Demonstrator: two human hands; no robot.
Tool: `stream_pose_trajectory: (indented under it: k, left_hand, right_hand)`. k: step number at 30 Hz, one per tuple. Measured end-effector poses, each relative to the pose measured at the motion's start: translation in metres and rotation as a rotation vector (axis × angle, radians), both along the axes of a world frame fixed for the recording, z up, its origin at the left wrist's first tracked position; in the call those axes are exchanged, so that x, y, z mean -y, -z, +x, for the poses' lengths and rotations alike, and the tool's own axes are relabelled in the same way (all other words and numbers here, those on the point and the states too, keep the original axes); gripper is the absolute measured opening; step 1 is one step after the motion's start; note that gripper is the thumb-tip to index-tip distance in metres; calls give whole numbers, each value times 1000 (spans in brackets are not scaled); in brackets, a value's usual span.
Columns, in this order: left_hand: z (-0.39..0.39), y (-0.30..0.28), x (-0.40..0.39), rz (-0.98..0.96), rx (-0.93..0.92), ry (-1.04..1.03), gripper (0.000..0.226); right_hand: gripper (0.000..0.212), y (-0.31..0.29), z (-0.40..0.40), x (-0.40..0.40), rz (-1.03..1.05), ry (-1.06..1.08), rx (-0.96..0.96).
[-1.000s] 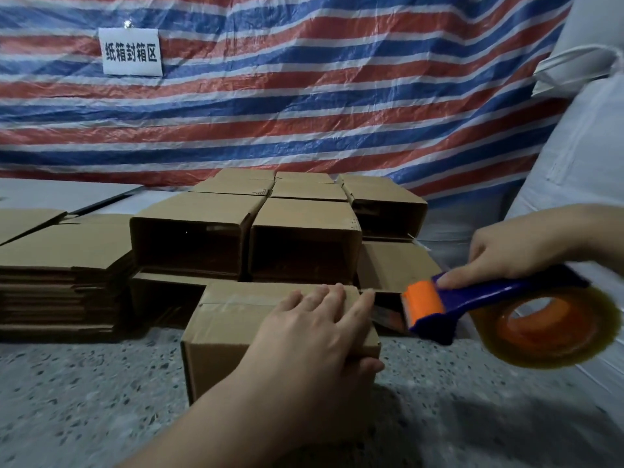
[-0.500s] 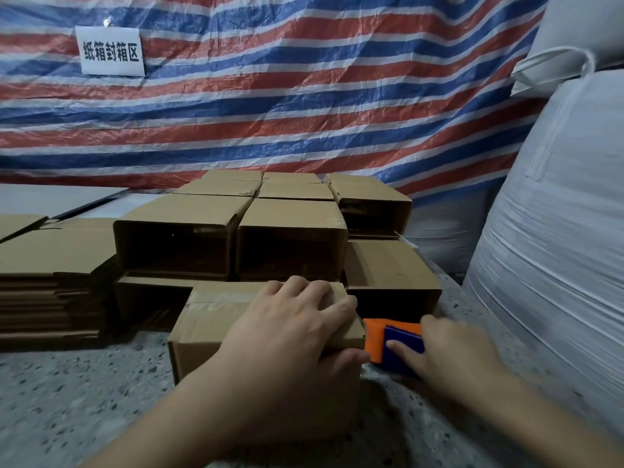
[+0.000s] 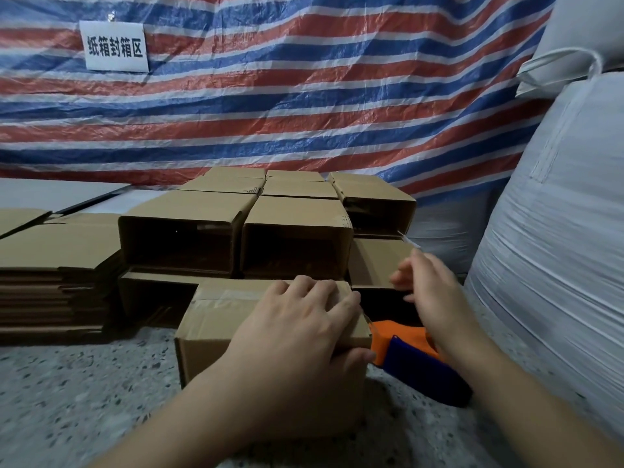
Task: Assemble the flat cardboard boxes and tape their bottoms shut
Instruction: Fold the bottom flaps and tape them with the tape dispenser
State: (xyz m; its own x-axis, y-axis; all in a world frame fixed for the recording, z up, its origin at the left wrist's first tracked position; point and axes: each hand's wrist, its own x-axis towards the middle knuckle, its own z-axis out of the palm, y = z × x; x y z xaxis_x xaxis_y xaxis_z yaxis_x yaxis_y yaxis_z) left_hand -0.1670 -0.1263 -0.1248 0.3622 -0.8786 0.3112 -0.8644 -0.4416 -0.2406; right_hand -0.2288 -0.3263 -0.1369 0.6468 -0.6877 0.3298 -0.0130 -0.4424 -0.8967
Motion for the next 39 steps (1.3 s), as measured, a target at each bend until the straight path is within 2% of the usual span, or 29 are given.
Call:
stream_pose_trajectory:
  k: [2,6,9,11,13,17,21,25,27,29,31,33,36,39]
  left_hand:
    - [1,-1,1,15,10,-9,89]
    - [1,-1,0,27,27,-11,98]
    - [0,-1,0,12,58,-16,98]
    - [-1,0,0,2,62,-14,99]
    - [-1,2,1,-7,61,-1,99]
    - [-1,1,1,-10,48,9,98]
    - [0,2,1,-18,13,15,95]
    - [-1,1,-1,-58,33,17,93]
    - [-1,1,-3,-77,26,25,93]
    - [-1,3,-4,-106,8,36,92]
    - [0,6,-5,-145,2,54,89]
    - [-1,7,-4,-197,-24,77,84]
    - [-3,8,-3,-248,-49,79,79]
    - [-1,5,-4,-299,-162,73,79]
  right_hand:
    - [37,-10,17,-16,125,-71,22]
    - [37,-15,41,-36,217,-137,51]
    - [41,-2,49,-43,248,-165,-32]
    - [43,8,51,-43,365,-214,-80]
    - [45,11,50,-45,480,-267,-65]
    - [42,22,40,-47,557,-330,31]
    - [26,55,17,-49,431,-436,9]
    - [27,43,16,-39,240,-337,59]
    - [33,24,22,-34,302,-310,182]
    - [44,15,29,-35,349,-334,224]
    - [49,19,31,-41,388,-386,138]
    - [52,29,32,-50,513,-430,52]
    - [46,38,30,-48,503,-435,100]
    - [38,39,23,-51,432,-411,96]
